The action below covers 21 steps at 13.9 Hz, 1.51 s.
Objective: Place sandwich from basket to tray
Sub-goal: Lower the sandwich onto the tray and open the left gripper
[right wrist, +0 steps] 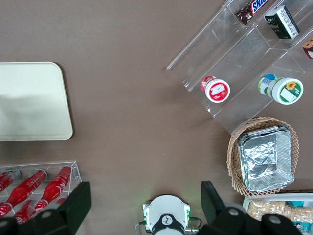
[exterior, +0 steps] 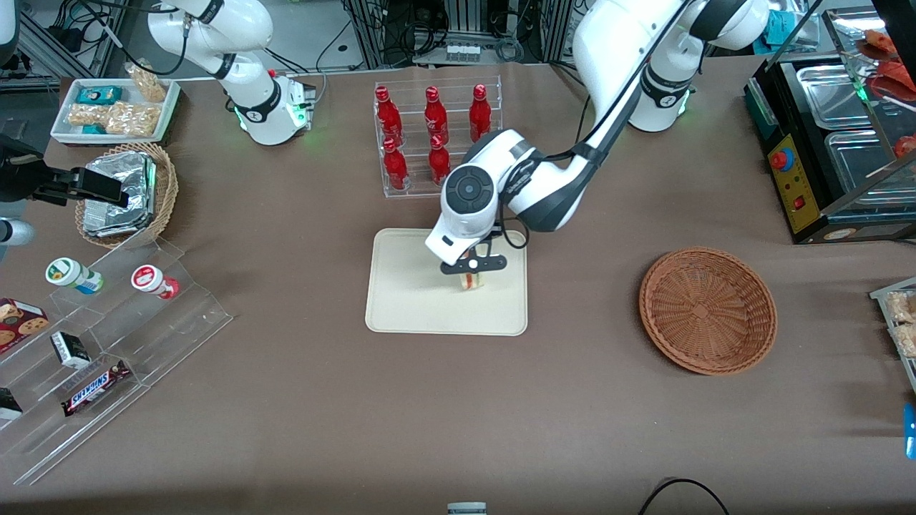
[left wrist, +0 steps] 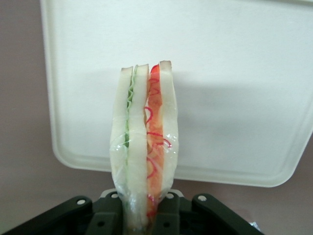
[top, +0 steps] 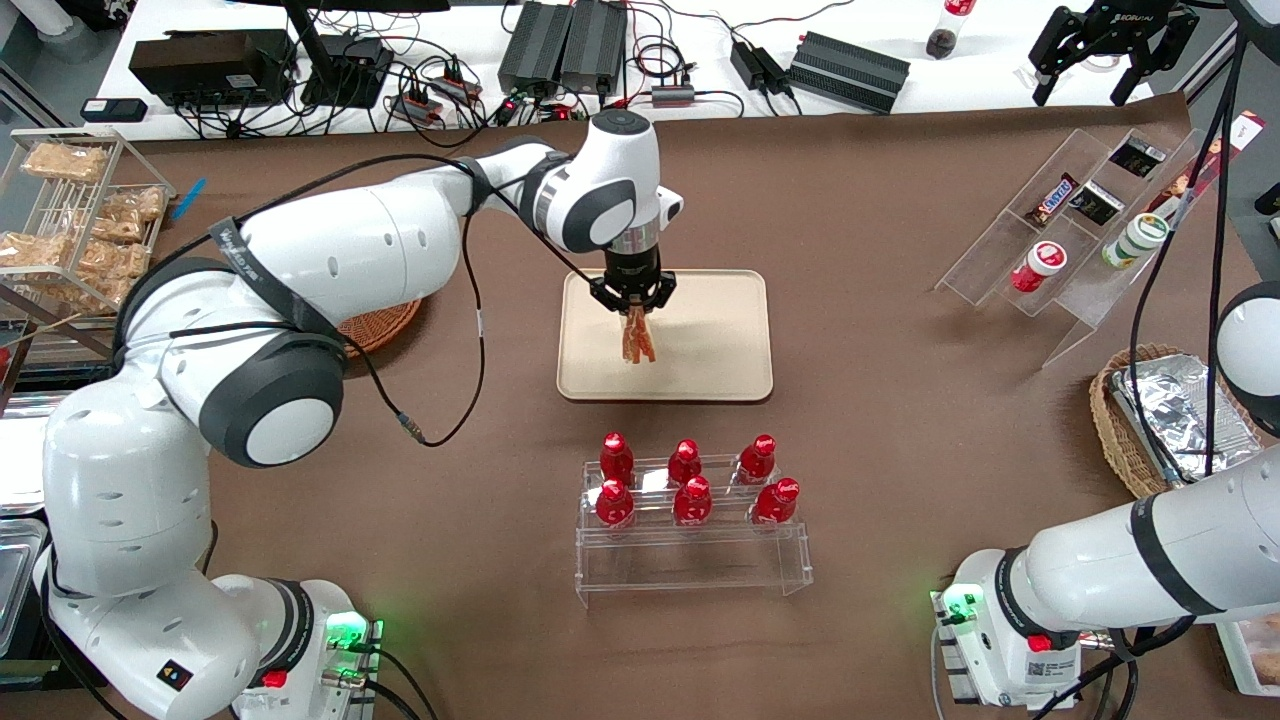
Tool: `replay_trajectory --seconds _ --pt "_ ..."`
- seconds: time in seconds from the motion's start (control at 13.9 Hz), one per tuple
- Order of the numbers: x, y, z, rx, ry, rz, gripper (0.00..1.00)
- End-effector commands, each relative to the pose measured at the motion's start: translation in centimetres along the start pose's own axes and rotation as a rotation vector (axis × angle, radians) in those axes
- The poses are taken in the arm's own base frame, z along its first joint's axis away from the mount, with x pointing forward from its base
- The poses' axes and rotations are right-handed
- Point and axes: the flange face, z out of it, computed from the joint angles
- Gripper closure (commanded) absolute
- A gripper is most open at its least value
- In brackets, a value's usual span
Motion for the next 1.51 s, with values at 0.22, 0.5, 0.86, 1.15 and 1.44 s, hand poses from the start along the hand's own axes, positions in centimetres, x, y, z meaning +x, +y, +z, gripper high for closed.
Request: replay_trajectory --seconds 0.22,0.5,0.86,1.15,1.44 --pt "-1.3 3.5 3.3 -0.054 0.043 -0.038 0.79" --pt "-1.1 3.5 4.8 -0.045 0.027 -0.049 0.64" --pt "-0.8 3.5 5.6 -0.044 0.033 -0.141 0.15" --pt "-0.5 3.5 5.1 -0.06 0.048 -0.145 0.0" --pt "-0.4 2.0 2.2 -0.007 0.03 -0.153 0.0"
